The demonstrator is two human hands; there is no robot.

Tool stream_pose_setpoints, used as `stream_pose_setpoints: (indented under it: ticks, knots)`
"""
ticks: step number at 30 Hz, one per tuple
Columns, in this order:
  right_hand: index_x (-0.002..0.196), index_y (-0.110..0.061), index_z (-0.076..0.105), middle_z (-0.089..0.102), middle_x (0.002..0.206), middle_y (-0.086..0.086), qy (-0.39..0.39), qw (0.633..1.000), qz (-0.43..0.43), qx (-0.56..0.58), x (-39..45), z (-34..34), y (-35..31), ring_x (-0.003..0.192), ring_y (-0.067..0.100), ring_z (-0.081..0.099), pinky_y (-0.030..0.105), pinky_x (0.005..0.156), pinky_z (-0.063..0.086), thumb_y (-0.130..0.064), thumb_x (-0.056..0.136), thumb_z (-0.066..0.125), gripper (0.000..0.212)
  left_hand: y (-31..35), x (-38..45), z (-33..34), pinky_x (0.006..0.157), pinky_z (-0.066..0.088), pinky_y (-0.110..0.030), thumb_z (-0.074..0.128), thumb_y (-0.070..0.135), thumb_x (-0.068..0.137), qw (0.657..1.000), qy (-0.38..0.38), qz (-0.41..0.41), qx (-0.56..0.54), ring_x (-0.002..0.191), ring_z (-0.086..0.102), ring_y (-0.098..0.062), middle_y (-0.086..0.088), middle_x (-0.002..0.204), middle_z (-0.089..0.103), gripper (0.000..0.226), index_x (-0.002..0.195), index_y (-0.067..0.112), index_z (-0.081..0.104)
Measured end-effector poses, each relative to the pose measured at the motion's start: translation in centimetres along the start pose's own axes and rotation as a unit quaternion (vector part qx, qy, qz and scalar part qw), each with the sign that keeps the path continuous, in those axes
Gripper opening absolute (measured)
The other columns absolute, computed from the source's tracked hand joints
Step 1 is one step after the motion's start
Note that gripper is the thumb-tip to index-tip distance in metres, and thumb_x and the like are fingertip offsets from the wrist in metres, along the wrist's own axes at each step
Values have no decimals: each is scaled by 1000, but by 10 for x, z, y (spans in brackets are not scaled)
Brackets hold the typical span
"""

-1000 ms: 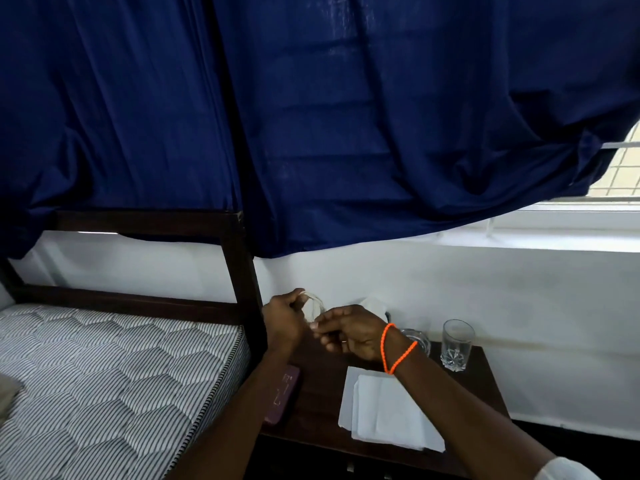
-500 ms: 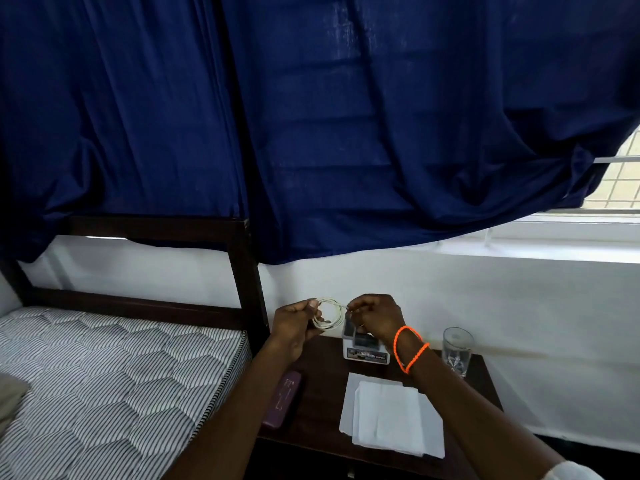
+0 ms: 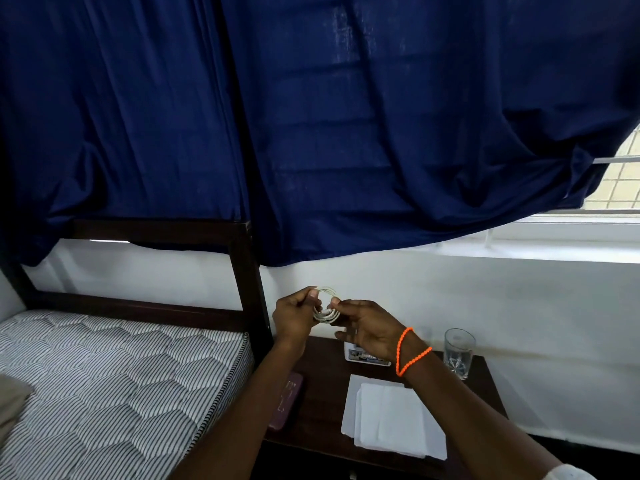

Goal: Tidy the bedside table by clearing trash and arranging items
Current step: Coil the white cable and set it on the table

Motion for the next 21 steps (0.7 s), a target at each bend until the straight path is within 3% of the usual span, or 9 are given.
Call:
stream_pose_setpoints:
  ticks: [4,7,10,14,17,21]
  knots:
    - [101,-14,74,70,94,1,-2,999,20,-33,-7,-3,-5,97,20,56,37,82,51,-34,88,73,24,3,-1,2,73,63,-35,66,17,97,999,-30,-14,-24,85,71,-21,-8,91,75,23,117,9,75]
    - [100,-15,71,70,107,7,-44,999,22,-20,-11,0,-7,106,29,61,43,89,55,-24,86,75,18,5,-5,3,72,60,-28,64,16,98,996,-42,-34,-70,86,70,-18,-8,94,74,22,116,9,74]
    - [111,-11,68,71,108,11,-84,996,18,13,-15,8,-6,105,34,67,49,97,54,-10,85,75,28,0,-9,2,75,56,-28,62,20,99,989,-50,-72,-120,93,70,-19,-8,102,75,22,117,11,73]
    - [121,-6,62,70,110,18,-82,995,-2,58,-11,10,-4,102,38,68,49,95,55,1,84,73,40,-7,-12,0,82,56,-31,61,25,100,983,-66,-101,-141,102,69,-21,-8,110,75,24,117,14,73]
    - [120,2,61,69,107,25,-53,995,-22,85,-6,7,-4,95,38,69,45,88,59,8,82,72,40,-5,-14,0,84,55,-31,60,25,101,982,-91,-97,-135,103,67,-18,-5,111,74,20,113,18,73]
    - [102,6,69,69,97,21,35,993,-113,18,-3,-1,-13,86,33,69,38,78,62,11,76,77,27,-7,-15,-1,101,52,-41,55,22,104,984,-99,-111,-100,114,61,-18,1,115,71,19,116,21,70]
Point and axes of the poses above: each hand's wrist, its own x-axis towards the middle knuckle, its own z-axis out of the palm, y = z × x, the point moved 7 cm from there along x, towards the middle knuckle
